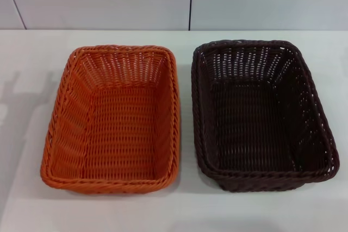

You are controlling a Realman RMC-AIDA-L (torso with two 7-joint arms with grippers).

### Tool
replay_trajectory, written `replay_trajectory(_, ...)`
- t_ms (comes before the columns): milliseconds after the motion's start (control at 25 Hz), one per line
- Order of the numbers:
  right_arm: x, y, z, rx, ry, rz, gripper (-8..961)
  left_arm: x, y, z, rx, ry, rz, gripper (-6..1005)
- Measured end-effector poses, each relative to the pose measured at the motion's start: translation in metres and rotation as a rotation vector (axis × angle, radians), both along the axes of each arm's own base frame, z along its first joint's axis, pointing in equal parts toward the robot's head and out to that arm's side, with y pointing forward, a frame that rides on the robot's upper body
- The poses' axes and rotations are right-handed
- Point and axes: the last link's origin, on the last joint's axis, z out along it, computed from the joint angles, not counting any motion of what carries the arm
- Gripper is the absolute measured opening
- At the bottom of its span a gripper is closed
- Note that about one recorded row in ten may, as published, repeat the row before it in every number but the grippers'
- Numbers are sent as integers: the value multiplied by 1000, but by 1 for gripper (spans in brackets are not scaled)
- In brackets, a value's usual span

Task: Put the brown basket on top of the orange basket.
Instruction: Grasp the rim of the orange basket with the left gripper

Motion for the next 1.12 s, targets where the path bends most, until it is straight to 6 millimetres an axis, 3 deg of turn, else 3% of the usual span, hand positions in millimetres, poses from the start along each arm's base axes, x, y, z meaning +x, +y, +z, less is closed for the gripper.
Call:
replay_trajectory(840,-4,2,-5,-1,32,1,624,7,-2,-6,-30,22,-47,859)
replay_trajectory(1120,-12,7,-11,-19,47,21,624,6,11,-3,-85,-75,-40,859)
